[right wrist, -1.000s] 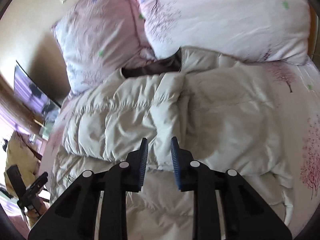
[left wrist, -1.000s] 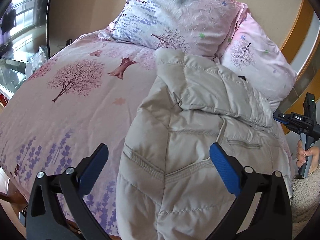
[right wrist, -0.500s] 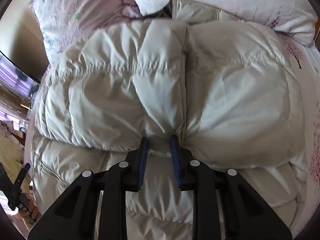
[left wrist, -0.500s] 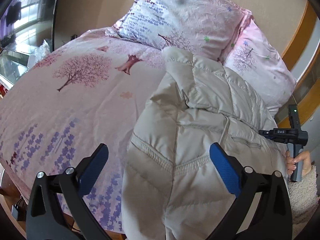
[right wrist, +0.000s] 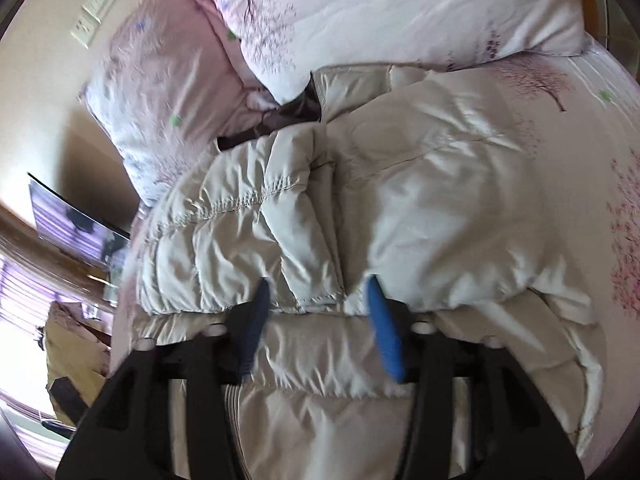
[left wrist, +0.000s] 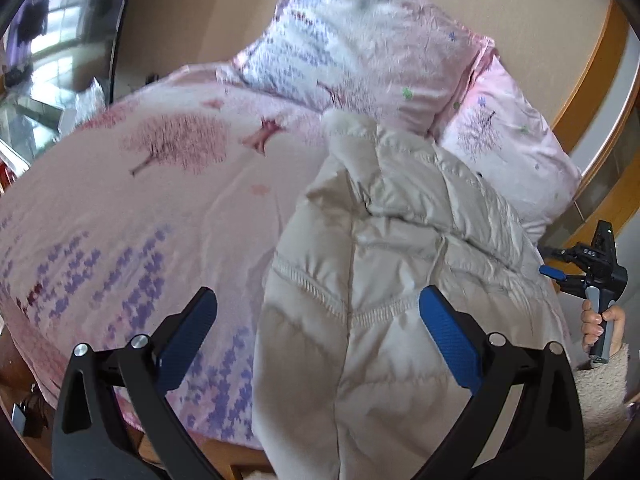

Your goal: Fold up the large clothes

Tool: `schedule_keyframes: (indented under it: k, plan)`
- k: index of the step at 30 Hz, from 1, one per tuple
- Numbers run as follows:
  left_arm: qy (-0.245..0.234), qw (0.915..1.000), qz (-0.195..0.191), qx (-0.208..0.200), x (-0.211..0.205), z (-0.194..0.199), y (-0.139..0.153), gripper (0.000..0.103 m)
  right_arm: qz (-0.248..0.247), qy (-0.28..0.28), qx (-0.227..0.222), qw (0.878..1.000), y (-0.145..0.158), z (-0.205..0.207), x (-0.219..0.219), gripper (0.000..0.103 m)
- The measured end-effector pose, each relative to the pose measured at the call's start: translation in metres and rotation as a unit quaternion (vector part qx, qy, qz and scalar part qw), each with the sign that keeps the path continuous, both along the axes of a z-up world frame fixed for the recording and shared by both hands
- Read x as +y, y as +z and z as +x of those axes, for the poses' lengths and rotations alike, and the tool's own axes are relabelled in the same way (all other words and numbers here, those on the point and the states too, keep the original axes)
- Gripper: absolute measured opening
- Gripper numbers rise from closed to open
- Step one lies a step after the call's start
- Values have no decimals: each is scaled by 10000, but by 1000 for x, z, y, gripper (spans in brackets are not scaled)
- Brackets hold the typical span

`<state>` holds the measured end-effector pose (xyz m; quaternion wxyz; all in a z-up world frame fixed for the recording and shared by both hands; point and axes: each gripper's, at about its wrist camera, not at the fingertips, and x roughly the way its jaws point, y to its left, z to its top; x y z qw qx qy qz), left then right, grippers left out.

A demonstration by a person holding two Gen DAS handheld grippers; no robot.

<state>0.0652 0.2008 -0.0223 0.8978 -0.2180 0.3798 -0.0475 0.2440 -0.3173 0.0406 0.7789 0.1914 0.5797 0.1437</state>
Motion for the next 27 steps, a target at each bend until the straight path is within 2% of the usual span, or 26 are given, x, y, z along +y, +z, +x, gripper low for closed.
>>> schedule_keyframes:
  k: [2, 4, 6, 8, 11, 13, 15, 18, 21, 27]
  plan:
    - [13, 9998, -26, 215, 2, 1, -4, 101, -26, -40, -69, 10000, 5, -6, -11, 80]
    - [49, 9993, -86, 363, 3, -1, -8, 101, -130, -166, -42, 9998, 8, -15, -30, 94]
    - [62, 9979, -142, 635, 3, -1, -13, 101, -331, -365, -42, 9988, 16, -27, -50, 102]
    - [31, 9962, -176, 852, 3, -2, -18, 101, -588, -607, -65, 9964, 21, -39, -72, 102]
    - [128, 9978, -366, 538, 5, -16, -20, 101, -661, -891, -38, 9938, 26, -58, -102, 102]
    - [77, 9977, -644, 186, 8, -26, -19, 101, -470, -1085, -295, 9925, 31, -79, -124, 102]
    - [-17, 9964, -837, 134, 10, -32, -21, 101, -255, -1268, -504, 9903, 32, -101, -142, 102]
    - [-406, 9949, -787, 481, 6, -31, -26, 101, 100, -1056, -28, 9944, 18, -121, -160, 102]
    - [-583, 9933, -888, 457, 7, -36, -28, 101, 479, -1039, 352, 9928, 2, -137, -173, 102]
    - [-892, 9892, -1034, 539, 2, -39, -30, 101, 1028, -1078, 711, 9863, -19, -151, -184, 102]
